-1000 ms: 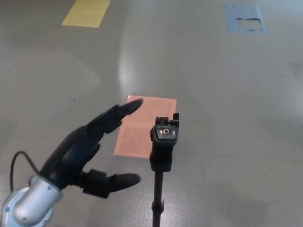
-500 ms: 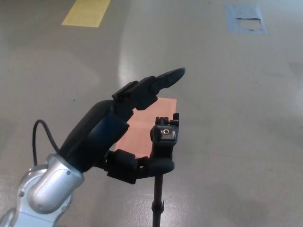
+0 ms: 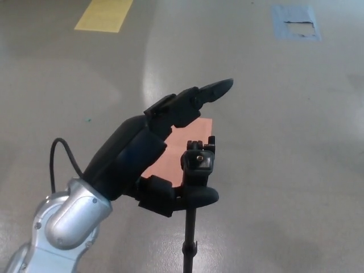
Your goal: The robot uses its left hand to grab the top of a phone stand kept on the floor and rotates it anti-clockwise
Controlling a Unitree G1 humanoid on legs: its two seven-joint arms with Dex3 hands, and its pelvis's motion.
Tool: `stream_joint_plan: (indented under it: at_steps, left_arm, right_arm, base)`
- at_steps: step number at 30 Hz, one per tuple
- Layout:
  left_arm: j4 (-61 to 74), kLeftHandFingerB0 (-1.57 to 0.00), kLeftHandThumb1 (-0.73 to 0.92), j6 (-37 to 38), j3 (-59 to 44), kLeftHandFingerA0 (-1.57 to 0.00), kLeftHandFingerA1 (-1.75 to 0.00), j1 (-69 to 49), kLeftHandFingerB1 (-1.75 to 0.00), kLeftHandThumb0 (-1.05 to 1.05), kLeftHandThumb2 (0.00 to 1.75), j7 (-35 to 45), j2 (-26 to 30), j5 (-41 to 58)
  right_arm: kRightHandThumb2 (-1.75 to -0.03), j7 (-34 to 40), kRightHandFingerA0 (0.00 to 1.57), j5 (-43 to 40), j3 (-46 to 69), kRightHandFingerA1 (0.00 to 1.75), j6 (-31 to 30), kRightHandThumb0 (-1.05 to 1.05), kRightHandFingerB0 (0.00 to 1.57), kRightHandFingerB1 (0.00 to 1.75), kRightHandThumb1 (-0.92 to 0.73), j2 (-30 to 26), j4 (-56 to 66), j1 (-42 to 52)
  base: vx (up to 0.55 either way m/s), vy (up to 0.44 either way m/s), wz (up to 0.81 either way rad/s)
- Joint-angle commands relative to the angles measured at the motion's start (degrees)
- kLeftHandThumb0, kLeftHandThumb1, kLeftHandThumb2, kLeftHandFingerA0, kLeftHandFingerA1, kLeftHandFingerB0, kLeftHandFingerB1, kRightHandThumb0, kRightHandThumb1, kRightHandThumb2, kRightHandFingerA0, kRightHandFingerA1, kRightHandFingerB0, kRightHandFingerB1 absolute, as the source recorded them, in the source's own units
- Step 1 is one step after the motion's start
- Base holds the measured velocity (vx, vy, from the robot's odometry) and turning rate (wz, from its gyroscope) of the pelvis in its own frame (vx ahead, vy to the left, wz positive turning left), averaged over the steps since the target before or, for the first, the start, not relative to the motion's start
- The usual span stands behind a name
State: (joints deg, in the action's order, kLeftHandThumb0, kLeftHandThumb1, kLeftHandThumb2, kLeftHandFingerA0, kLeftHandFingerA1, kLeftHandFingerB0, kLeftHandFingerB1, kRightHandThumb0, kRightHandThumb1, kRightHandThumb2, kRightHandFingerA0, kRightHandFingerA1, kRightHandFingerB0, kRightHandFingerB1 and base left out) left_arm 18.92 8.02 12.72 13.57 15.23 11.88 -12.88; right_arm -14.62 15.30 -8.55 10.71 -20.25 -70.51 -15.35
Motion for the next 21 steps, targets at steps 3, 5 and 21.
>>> stream_joint_plan:
  at_steps: [3,5,21]
  left_arm:
    - [-2.4,-0.07,0.35,1.9,1.8,-0.04,-0.17,3.0,-0.38,-0.25,0.63,-2.7,0.8,-7.8]
    - [-2.9,-0.09,0.34,2.3,2.4,-0.04,-0.13,3.9,-0.39,-0.21,0.62,-3.2,0.6,-8.8]
    - [-7.3,-0.21,0.43,7.1,5.1,0.00,-0.22,5.7,-0.31,-0.09,0.52,-6.4,1.2,-14.4]
  right_arm:
    - [-0.62,-0.9,0.67,0.0,-0.1,0.52,-0.3,-0.45,0.25,0.29,-0.74,-0.8,-0.2,-0.5]
    - [-0.62,-0.8,0.67,0.2,-0.3,0.50,-0.3,-0.45,0.25,0.29,-0.75,-0.8,-0.3,-0.9]
    - [-1.00,-1.3,0.58,0.8,-1.3,0.68,0.9,-0.32,0.09,0.46,-0.54,-1.5,0.0,-1.7]
  base:
    - [0.00,0.000,0.00]
    - [0.00,0.000,0.00]
    - [0.00,0.000,0.00]
